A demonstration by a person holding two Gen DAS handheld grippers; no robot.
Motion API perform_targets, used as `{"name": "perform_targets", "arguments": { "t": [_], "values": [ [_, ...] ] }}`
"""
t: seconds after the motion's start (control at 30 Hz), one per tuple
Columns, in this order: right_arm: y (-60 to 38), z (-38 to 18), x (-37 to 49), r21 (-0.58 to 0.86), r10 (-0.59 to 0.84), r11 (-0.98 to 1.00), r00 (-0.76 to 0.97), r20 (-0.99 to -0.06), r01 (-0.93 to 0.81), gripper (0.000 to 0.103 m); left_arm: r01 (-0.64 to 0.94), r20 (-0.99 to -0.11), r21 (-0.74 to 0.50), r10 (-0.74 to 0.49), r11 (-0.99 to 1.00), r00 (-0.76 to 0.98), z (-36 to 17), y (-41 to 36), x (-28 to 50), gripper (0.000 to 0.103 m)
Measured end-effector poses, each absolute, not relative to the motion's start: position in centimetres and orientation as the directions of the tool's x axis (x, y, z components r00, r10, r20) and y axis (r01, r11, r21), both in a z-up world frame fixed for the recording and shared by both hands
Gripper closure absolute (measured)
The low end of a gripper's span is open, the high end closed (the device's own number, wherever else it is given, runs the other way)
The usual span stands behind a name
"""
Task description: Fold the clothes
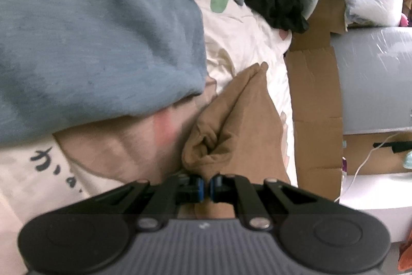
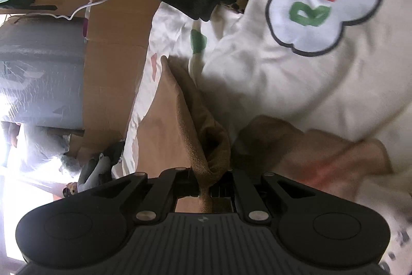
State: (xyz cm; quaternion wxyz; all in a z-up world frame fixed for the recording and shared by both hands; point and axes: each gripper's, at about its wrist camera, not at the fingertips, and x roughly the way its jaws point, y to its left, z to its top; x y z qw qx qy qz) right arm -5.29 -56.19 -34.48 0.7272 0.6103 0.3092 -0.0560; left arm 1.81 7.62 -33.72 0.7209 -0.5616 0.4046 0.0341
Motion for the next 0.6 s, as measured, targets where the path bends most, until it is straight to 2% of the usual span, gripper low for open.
{"name": "perform_targets", "arguments": {
  "t": [0.4, 0.6],
  "values": [
    [-55.3, -36.0, -9.6, 0.828, 0.299, 0.219, 0.772, -0.561, 0.517, 0.100, -0.552, -0.699, -0.713, -0.378, 0.432, 0.608, -34.8, 8.6, 0.1, 0.098],
    [-55.2, -36.6, -9.9, 0.826, 0.318, 0.209, 0.762, -0.564, 0.524, 0.095, -0.549, -0.681, -0.731, -0.397, 0.405, 0.615, -35.9, 9.0, 0.1, 0.097]
  ]
}}
